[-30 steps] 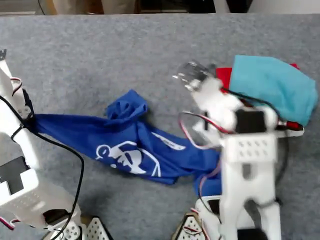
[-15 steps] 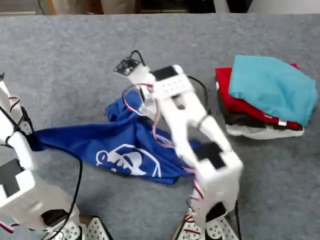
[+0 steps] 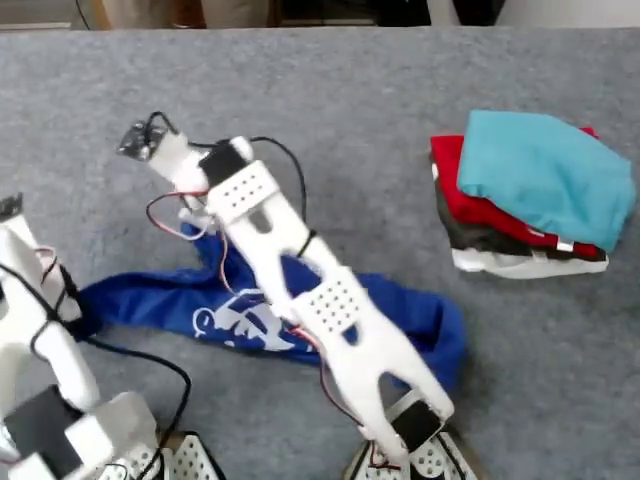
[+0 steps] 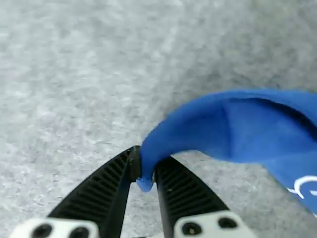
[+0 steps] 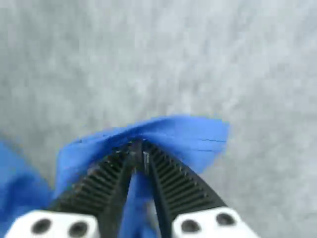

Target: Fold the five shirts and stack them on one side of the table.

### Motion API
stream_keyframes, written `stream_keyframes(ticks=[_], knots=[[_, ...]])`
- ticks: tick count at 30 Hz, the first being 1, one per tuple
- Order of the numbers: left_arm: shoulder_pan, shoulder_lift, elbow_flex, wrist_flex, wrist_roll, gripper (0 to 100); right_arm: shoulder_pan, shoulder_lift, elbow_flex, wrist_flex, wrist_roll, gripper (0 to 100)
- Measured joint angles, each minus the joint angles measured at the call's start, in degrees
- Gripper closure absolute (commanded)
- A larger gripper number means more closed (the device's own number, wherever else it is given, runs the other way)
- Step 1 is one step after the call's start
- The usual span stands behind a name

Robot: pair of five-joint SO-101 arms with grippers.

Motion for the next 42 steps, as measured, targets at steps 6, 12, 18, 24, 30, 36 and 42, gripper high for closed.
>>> stream_keyframes(ticks=[6, 12, 18, 24, 30, 36, 42], knots=[[-1.93, -1.76, 1.14, -1.05, -0.44, 98, 1.67, 0.09, -6.59, 0.0, -2.37, 97.5], [-1.32, -1.76, 1.49, -1.14, -0.44, 98, 7.65, -3.34, -6.86, -4.13, -8.79, 97.2], [0.88, -1.76, 1.58, -1.05, -0.44, 98, 6.77, -3.52, -5.8, -10.02, -10.2, 97.1], [0.88, -1.76, 1.58, -1.05, -0.44, 98, -0.7, -3.52, -4.84, -15.03, -5.63, 70.2], [0.88, -1.76, 1.58, -1.05, -0.44, 98, -3.69, -1.49, -3.16, -13.71, 2.11, 66.0], [0.88, -1.76, 1.58, -1.05, -0.44, 98, 0.53, -1.85, -7.82, -9.05, 2.73, 75.0], [0.88, -1.76, 1.58, -1.05, -0.44, 98, 4.84, -3.43, -7.91, -8.53, 1.14, 96.5]])
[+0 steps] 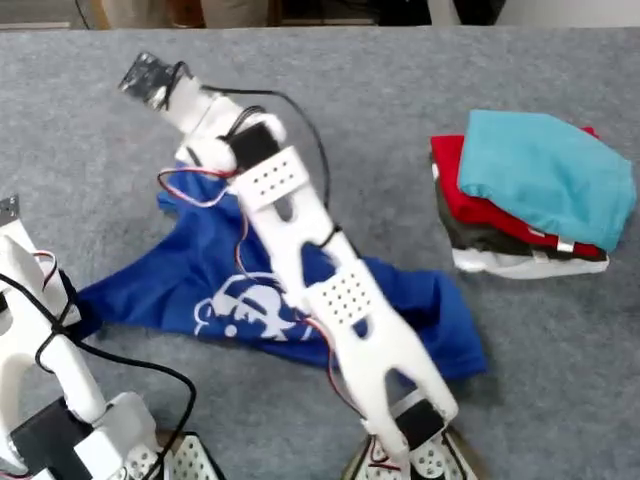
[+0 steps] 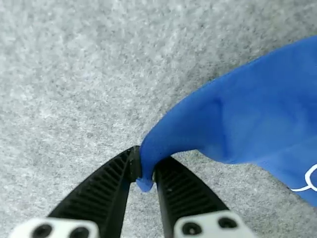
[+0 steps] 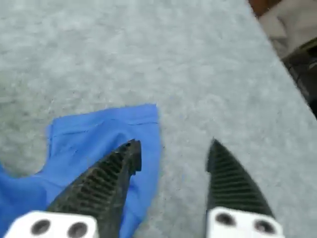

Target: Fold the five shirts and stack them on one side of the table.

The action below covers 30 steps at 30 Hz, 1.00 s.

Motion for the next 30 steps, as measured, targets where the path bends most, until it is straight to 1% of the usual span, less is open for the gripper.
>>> stream_keyframes(ticks=[1, 3, 4, 7, 12, 16, 18, 21, 25, 30], knots=[[0.0, 0.0, 0.0, 0.0, 0.0, 98, 0.09, 0.0, 0.0, 0.18, -0.62, 99.8], [0.0, 0.0, 0.0, 0.0, 0.0, 98, 0.09, 0.0, 1.23, 1.14, -1.32, 96.6], [0.0, 0.0, 0.0, 0.0, 0.0, 98, 0.09, 0.26, 2.11, 1.49, -1.58, 96.6], [0.0, 0.0, 0.0, 0.0, 0.0, 98, 0.09, 3.25, 5.36, 2.64, -1.93, 99.7], [0.0, 0.0, 0.0, 0.0, 0.0, 98, -0.26, 6.24, 6.86, 9.14, -1.67, 99.3], [0.0, 0.0, 0.0, 0.0, 0.0, 98, -3.96, 6.33, 8.7, 19.52, 5.8, 99.4], [0.0, 0.0, 0.0, 0.0, 0.0, 98, -5.1, 6.33, 9.85, 21.54, 5.8, 99.4], [0.0, -0.18, 0.0, 0.0, 0.0, 98, -5.63, 5.8, 12.75, 21.89, 5.63, 99.4], [-0.97, -0.53, 0.0, 0.0, 0.0, 98, -8.09, 0.35, 22.86, 21.89, 5.63, 99.4], [-3.16, -0.53, 0.0, 0.0, -0.18, 98, -11.08, -11.52, 44.92, 21.89, 5.89, 98.9]])
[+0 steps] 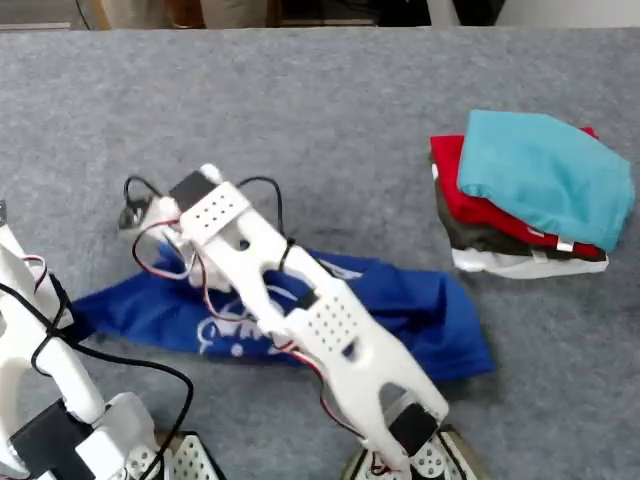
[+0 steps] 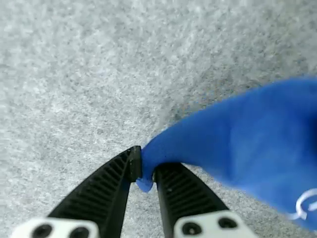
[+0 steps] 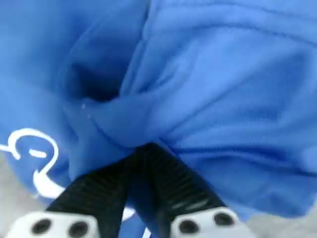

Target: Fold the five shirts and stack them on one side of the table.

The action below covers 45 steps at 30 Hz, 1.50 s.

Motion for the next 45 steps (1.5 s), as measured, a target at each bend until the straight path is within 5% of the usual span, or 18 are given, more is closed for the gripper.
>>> stream_keyframes(ticks=[3, 9, 23, 31, 45], knots=[[-0.18, 0.0, 0.0, 0.0, -1.41, 98, -0.44, -7.3, 12.04, 0.0, 2.02, 94.9], [-0.18, 0.0, 0.0, 0.0, -1.67, 98, -0.09, -19.69, 16.88, 0.0, 2.81, 71.2], [-0.18, 0.0, 0.0, -1.58, -1.85, 98, 0.79, -32.26, 13.27, -2.29, 3.25, 70.7], [-0.18, 0.0, 0.0, -1.58, -1.85, 98, 3.08, -13.45, -4.92, -13.89, -7.03, 94.1], [-0.35, 0.0, 0.0, -1.58, -1.85, 98, 6.24, 17.58, -39.12, -1.93, -8.53, 94.1]])
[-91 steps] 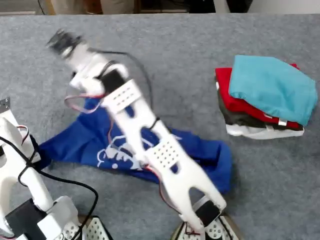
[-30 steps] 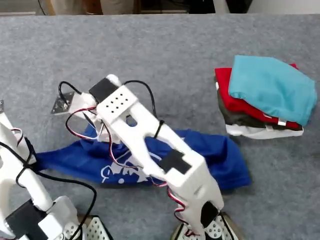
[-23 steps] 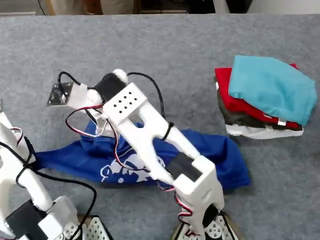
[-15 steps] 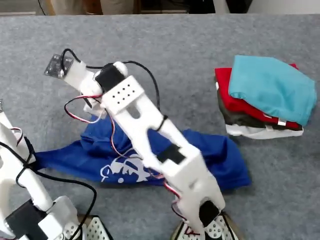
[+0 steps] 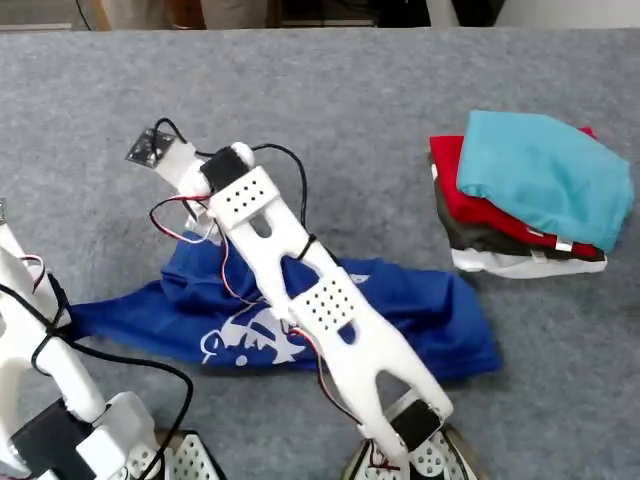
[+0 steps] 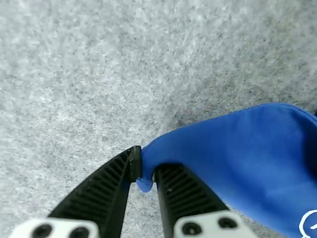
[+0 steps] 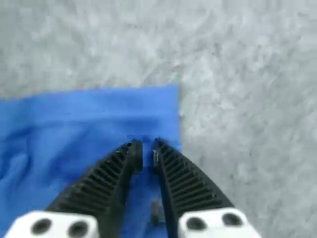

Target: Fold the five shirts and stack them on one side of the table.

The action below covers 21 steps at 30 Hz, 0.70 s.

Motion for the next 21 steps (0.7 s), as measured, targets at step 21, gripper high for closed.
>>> stream_keyframes(ticks=[21], knots=[[0.0, 0.0, 0.0, 0.0, 0.0, 98, -12.48, -3.08, -4.31, 1.67, 2.29, 93.5]])
